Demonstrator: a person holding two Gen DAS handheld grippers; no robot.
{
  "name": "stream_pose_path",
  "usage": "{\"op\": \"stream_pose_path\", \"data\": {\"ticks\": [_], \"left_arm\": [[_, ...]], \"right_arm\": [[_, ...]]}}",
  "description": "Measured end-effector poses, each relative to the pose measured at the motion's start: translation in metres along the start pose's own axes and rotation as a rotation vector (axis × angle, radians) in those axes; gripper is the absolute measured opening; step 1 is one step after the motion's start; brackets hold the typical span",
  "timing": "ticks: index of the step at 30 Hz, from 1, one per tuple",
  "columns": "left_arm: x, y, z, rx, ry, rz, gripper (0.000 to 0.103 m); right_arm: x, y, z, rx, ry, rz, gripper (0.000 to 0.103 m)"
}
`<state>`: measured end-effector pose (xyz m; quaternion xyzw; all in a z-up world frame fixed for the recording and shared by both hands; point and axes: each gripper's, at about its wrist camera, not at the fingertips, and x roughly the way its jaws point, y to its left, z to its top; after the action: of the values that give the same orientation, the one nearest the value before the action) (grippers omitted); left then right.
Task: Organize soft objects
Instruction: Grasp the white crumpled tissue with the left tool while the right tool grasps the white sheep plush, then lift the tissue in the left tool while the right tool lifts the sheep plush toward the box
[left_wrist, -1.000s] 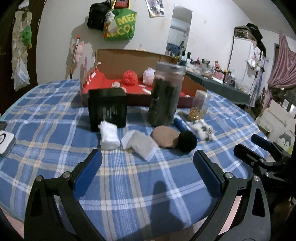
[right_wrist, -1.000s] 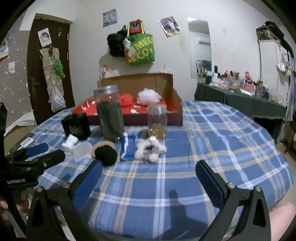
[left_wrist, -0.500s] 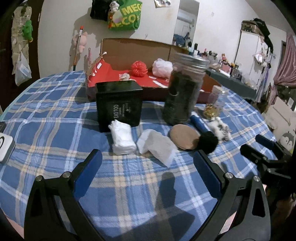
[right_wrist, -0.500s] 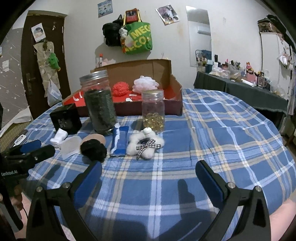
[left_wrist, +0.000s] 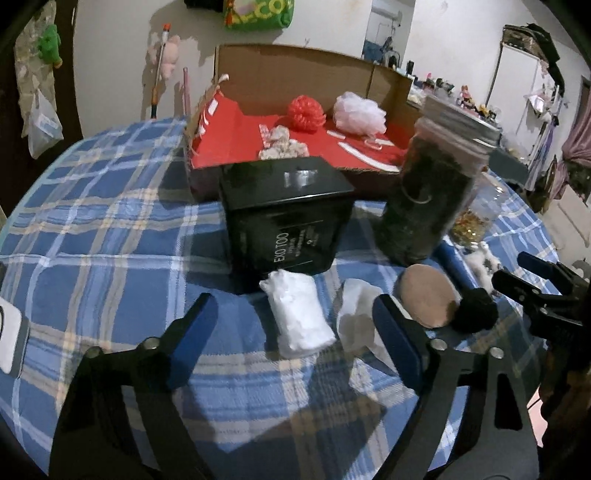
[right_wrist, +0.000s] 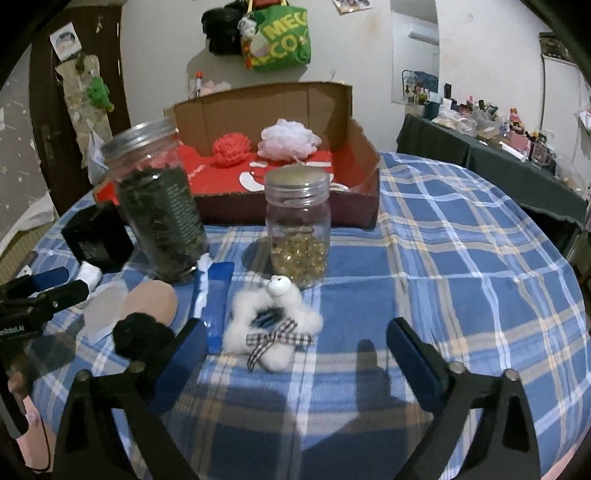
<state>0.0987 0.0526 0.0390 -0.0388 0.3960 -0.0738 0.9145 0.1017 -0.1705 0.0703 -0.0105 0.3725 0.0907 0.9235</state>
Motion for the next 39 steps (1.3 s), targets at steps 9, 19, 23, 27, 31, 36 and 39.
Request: {"op": "stream_pose_path", "data": {"ticks": [9,19,23,27,31,36,39], "left_arm": [[0.007,-0.001,0.000,0.046,0.035,-0.052,0.025],[-0.019,-0.003,0.000,0.062,-0.010,-0.066,0.022],[-0.029,-0.008,0.005,0.074,-0.030,-0.088,0.022],[-0.034,-0.018,0.005,0.099,-0.027,-0.129,0.022],[-0.034,-0.022,-0.003,0.112,-0.009,-0.157,0.022],[-0.020,-0.023,-0.017,0.109,0.028,-0.140,0.022],[-0.011,-0.022,-0.023,0.107,0.053,-0.121,0.024]], "right_arm": [[0.022,0.010,0.005,-0.057,0.076,0.053,0.053],[-0.001,0.000,0.009,-0.039,0.020,0.086,0.020],[-0.007,-0.001,0.012,-0.028,-0.005,0.101,0.015],[-0.017,-0.008,0.015,0.008,-0.009,0.162,0.013],[-0.023,-0.015,0.010,0.041,0.014,0.202,0.013],[-0.017,-0.025,-0.002,0.059,0.048,0.138,0.025],[-0.013,-0.029,-0.010,0.063,0.053,0.123,0.073]]}}
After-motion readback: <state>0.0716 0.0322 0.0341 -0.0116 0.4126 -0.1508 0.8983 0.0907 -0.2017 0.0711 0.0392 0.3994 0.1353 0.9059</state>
